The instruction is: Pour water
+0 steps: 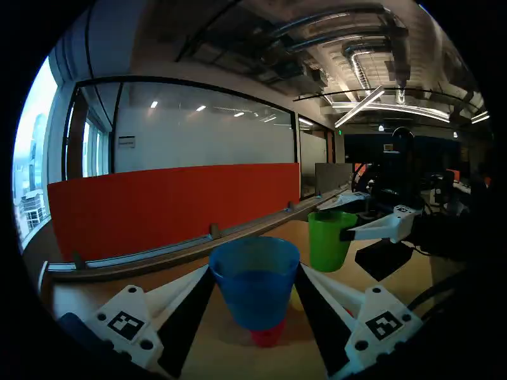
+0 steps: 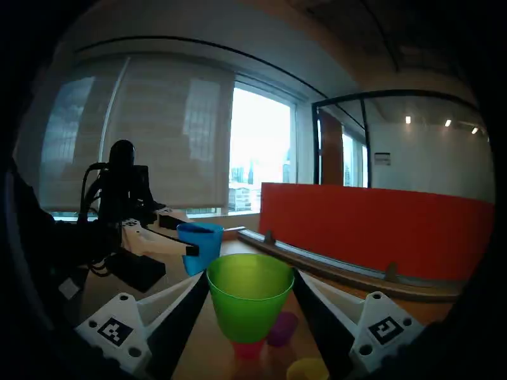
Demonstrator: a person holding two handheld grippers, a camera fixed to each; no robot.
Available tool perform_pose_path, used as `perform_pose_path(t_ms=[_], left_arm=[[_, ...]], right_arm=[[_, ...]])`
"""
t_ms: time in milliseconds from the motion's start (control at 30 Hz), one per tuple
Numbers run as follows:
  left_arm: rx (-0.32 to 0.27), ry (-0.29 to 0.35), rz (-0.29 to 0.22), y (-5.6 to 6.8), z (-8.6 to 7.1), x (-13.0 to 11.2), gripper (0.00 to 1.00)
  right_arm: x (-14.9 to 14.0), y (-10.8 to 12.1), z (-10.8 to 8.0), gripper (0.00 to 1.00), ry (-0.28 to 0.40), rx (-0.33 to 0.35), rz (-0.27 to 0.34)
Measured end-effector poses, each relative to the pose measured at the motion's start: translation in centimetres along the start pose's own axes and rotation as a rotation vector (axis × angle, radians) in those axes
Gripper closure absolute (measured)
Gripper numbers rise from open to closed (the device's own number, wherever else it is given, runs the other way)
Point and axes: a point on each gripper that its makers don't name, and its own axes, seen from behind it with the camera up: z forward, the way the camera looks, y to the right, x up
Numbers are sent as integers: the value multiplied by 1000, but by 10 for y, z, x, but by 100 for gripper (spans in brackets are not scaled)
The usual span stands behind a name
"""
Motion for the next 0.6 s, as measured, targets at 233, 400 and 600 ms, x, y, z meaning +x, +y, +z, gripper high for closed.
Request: perform_pose_path(t_ms=[233, 400, 600], left_arm=[[-4, 5, 8, 0, 0, 5, 15], [-9, 17, 23, 2, -1, 14, 15], [-1, 21, 52, 0, -4, 24, 15]], right_arm=[[-5, -5, 0, 5, -21, 13, -12], [-9, -7, 1, 5, -25, 17, -1], [-19, -12, 2, 5, -37, 25, -1]])
